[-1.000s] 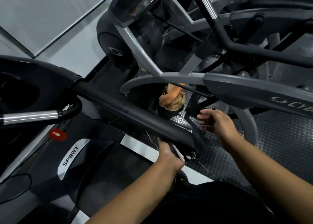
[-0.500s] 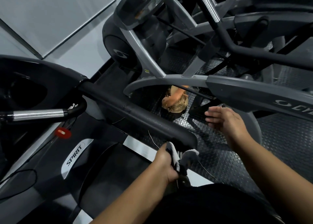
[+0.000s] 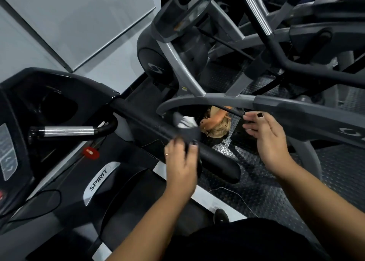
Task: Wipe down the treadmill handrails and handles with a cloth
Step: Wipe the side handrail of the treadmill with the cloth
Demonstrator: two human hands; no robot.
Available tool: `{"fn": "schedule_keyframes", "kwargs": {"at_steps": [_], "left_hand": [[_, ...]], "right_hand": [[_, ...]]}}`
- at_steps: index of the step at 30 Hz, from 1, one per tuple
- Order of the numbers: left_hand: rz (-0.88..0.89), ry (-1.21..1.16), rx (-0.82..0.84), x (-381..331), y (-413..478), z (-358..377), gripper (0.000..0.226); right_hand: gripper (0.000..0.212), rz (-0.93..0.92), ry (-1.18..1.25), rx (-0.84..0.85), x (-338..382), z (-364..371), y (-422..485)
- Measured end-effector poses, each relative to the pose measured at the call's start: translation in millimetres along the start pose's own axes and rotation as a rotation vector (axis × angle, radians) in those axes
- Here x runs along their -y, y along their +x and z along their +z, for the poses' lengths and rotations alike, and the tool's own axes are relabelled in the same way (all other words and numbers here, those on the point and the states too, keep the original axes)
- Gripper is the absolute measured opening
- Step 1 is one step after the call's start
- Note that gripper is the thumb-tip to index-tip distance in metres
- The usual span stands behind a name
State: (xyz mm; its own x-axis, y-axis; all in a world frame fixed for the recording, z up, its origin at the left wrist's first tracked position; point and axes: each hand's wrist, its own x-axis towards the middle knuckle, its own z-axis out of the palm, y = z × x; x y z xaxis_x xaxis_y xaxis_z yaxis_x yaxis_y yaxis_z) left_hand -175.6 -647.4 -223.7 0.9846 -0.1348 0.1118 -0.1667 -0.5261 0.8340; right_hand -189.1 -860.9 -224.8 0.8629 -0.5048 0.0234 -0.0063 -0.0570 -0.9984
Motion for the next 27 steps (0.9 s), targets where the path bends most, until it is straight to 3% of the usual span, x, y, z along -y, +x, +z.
{"fn": "schedule_keyframes", "kwargs": {"at_steps": [2,4,7,10,12,15,18,19,23,27], "left_hand": [[0.111,0.337,0.26,16.1,-1.6,14.0,0.057],[0.155,0.505,0.374,21.1,-4.5,20.7,0.064],[0.144,0.497,0.389,18.0,-4.8,19.9,0.059],[0.088,0.293,0.414,13.3,-4.6,14.4,0.054],[0.051,0.141,0.343,12.9,-7.0,8.1,0.058],[0.052,0.119,0.153,18.9,-8.8,-5.1,0.057],[0.012,0.116,0.024,27.4,-9.9,-17.4,0.05],[-0.004,0.102,-0.007,30.1,-10.9,-20.8,0.048],[-0.113,0.003,-0.062,39.6,-20.3,-32.3,0.047],[-0.194,-0.086,-0.078,45.9,-28.6,-37.1,0.045]], "right_hand": [[0.026,-0.067,-0.052,0.009,1.4,3.5,-2.7],[0.023,-0.123,-0.132,0.015,1.5,7.6,-5.0],[0.024,-0.223,-0.285,0.043,2.0,14.3,-13.1],[0.034,-0.262,-0.336,0.109,2.1,28.3,-29.2],[0.037,-0.251,-0.395,0.239,-3.8,40.0,-37.9],[0.055,-0.211,-0.648,0.544,-18.4,60.9,-49.7],[0.089,-0.29,-0.978,0.62,-32.7,83.4,-52.0],[0.091,-0.278,-1.019,0.61,-33.0,90.7,-46.5],[0.078,-0.076,-0.953,0.622,-25.8,119.7,-10.0],[0.07,0.06,-0.837,0.812,-25.2,135.8,23.5]]}}
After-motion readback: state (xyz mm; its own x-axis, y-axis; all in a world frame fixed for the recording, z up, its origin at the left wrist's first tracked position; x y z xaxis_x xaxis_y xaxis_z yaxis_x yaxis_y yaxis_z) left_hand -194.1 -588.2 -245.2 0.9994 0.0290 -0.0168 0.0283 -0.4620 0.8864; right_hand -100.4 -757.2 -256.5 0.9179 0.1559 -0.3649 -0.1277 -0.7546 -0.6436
